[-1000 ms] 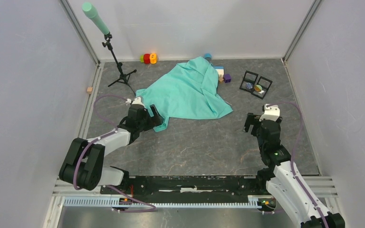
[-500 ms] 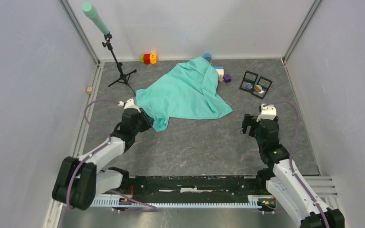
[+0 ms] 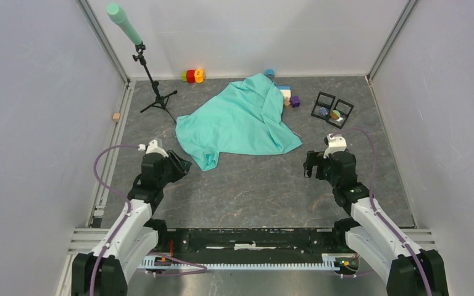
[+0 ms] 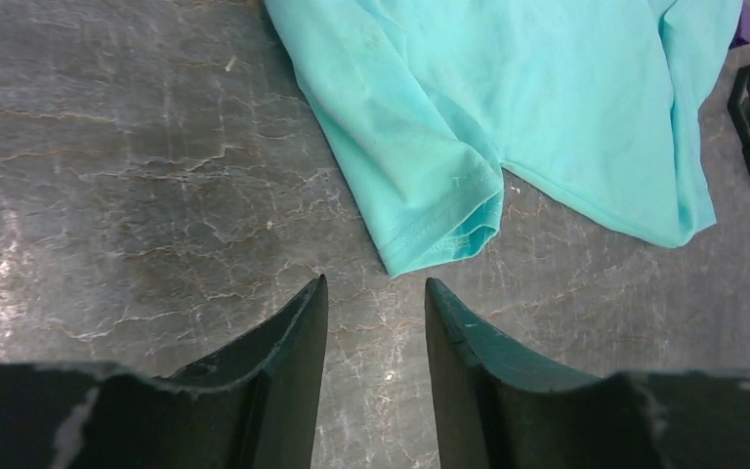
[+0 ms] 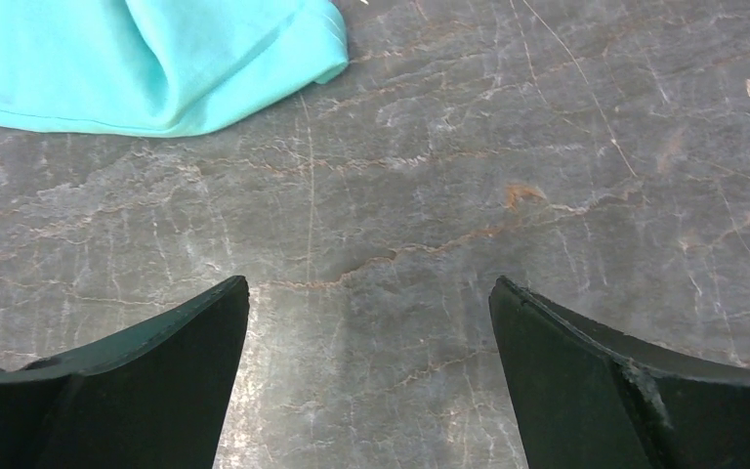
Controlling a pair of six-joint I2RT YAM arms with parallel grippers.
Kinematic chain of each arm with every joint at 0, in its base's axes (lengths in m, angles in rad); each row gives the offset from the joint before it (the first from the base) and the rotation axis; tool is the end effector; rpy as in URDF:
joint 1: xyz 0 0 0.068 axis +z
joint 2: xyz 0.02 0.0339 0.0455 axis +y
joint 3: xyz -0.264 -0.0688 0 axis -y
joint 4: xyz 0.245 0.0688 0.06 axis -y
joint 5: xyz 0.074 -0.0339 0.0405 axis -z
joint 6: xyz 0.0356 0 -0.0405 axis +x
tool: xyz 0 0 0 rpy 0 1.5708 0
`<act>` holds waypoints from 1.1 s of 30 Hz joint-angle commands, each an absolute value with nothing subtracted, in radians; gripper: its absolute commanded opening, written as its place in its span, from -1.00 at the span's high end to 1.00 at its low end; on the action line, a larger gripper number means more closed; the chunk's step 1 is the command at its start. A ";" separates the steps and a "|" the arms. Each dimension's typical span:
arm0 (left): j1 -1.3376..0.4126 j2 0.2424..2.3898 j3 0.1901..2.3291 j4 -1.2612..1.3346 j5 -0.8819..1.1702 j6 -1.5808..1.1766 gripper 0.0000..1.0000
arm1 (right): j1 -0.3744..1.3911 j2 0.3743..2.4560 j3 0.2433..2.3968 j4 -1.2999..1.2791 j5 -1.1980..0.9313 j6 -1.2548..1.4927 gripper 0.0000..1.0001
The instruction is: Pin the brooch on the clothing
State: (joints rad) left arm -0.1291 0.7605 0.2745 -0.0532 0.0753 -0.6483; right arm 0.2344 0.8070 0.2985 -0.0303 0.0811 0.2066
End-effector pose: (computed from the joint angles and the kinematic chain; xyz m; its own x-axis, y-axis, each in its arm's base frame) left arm 0.1656 -0.0242 0.1779 -0.5220 -0.5394 -0.6607 -0.1541 0.8215 -0.5489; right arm 0.1705 0.0377 0.1811 -0.5221 0.0855 -0.8486 -0.0580 0.9891 0.1354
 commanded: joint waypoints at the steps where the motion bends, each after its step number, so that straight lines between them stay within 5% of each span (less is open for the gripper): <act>1: -0.144 0.846 0.376 -0.057 0.137 -0.614 0.03 | 0.235 0.809 0.293 0.054 0.025 0.219 -0.96; 9: -0.290 1.092 0.505 0.078 0.081 -0.655 -0.07 | 0.236 0.797 0.290 0.044 0.028 0.211 -0.96; 25: -0.308 1.387 0.619 0.122 0.004 -0.647 -0.03 | 0.236 0.791 0.296 0.004 0.100 0.146 -0.96; 33: -0.311 1.377 0.593 0.156 0.004 -0.665 0.72 | 0.235 0.798 0.295 0.005 0.101 0.141 -0.96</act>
